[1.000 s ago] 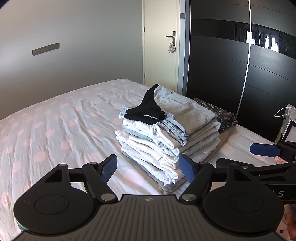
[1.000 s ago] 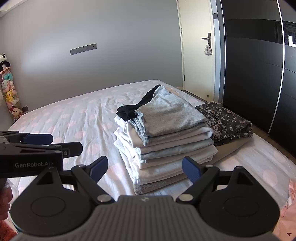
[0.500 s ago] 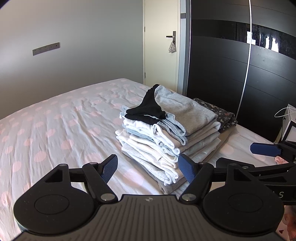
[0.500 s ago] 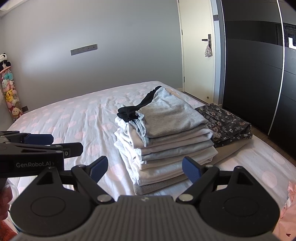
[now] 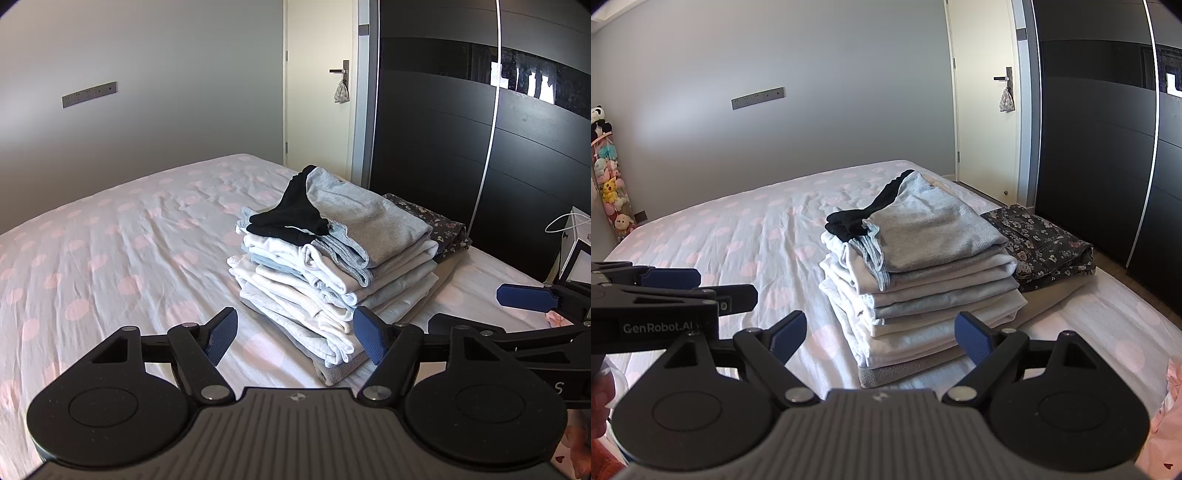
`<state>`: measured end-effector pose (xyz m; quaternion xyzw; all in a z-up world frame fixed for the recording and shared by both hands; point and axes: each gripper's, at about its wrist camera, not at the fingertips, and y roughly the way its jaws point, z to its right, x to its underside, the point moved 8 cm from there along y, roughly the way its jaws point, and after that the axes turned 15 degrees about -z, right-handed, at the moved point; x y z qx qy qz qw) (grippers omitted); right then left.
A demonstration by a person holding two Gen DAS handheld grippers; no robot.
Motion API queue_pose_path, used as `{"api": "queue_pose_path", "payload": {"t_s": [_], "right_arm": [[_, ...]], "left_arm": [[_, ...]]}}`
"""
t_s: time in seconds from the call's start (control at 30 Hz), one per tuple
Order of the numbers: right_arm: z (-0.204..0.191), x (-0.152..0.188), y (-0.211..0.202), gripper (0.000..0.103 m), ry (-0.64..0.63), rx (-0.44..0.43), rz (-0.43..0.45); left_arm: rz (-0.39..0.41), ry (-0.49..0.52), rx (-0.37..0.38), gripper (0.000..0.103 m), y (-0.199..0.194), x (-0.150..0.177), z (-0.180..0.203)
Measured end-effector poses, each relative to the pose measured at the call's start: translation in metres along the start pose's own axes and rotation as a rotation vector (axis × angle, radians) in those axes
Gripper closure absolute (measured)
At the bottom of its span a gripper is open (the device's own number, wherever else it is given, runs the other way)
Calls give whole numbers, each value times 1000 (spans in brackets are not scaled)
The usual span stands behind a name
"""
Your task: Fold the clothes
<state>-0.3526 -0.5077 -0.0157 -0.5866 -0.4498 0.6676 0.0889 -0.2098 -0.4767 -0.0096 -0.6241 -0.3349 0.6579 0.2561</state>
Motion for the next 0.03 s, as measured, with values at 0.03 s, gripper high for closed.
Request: {"api": "queue_pose_path", "payload": {"t_s": [0.03], "right_arm": [[0,0,0,14,-1,1,0]], "left_arm": [[0,0,0,37,0,0,0]]}}
